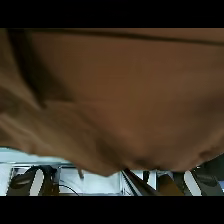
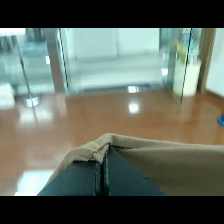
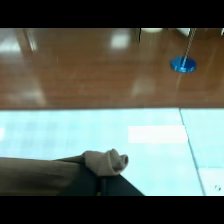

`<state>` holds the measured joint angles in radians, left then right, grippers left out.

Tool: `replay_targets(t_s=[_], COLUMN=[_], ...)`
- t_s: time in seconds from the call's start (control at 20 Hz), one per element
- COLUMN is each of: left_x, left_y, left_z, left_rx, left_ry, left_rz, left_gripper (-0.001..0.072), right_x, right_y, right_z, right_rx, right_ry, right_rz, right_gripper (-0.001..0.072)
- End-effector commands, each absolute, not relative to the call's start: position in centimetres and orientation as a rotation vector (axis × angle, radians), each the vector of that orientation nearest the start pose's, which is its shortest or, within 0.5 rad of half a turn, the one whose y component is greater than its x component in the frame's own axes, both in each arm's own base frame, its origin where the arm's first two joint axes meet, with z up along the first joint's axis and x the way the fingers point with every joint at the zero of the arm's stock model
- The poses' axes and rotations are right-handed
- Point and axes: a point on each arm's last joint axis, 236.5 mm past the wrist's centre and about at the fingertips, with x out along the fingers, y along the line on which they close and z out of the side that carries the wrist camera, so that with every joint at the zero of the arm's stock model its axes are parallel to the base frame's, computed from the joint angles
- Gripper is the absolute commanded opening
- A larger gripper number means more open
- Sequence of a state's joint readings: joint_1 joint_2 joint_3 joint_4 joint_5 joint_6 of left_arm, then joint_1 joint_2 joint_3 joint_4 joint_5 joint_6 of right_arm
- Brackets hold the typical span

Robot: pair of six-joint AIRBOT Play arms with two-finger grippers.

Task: Fold the shirts.

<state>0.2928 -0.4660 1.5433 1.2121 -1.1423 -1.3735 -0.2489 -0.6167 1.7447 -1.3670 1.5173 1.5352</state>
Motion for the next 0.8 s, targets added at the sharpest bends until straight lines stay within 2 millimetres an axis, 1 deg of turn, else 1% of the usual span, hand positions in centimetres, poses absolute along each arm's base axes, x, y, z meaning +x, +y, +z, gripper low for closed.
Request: replay_targets(t_s=[0.0,0.1,0.15,0.25,0.35,0.4,0.5,0.55,0.6,0.65,0.75], left_x=[24.3,28.3,30.5,34.9,39.8,42.1,46.7,48.9,50.8,52.3,54.3], left_y=[-1.3,-1.6,-1.6,-1.2,-1.3,-1.7,-2.7,-3.1,-3.3,-3.4,-3.9], left_z=[37.9,32.5,29.7,24.9,20.5,18.4,14.0,11.9,9.9,8.3,5.1], left_rx=[-0.074,-0.173,-0.227,-0.295,-0.333,-0.345,-0.365,-0.385,-0.425,-0.465,-0.524], left_ry=[0.260,0.411,0.481,0.577,0.643,0.665,0.688,0.694,0.706,0.723,0.782], left_rz=[-0.063,-0.123,-0.147,-0.158,-0.162,-0.164,-0.156,-0.142,-0.119,-0.099,-0.077], left_gripper=[0.0025,0.0026,0.0025,0.0026,0.0025,0.0025,0.0025,0.0025,0.0026,0.0026,0.0026], right_x=[23.0,26.7,28.9,33.3,37.6,39.8,44.2,46.0,47.7,49.4,52.3], right_y=[-0.4,0.6,1.1,1.5,1.0,0.7,-0.3,-0.8,-1.3,-1.8,-2.1], right_z=[34.2,29.9,27.7,23.4,19.0,16.9,12.0,9.9,8.0,6.1,3.4], right_rx=[0.113,0.153,0.186,0.250,0.299,0.323,0.395,0.423,0.446,0.460,0.504], right_ry=[0.553,0.641,0.676,0.736,0.807,0.830,0.872,0.890,0.908,0.927,0.965], right_rz=[-0.019,0.065,0.109,0.166,0.182,0.185,0.165,0.150,0.139,0.129,0.129], right_gripper=[0.0019,0.0019,0.0019,0.0019,0.0020,0.0019,0.0019,0.0019,0.0020,0.0019,0.0019])
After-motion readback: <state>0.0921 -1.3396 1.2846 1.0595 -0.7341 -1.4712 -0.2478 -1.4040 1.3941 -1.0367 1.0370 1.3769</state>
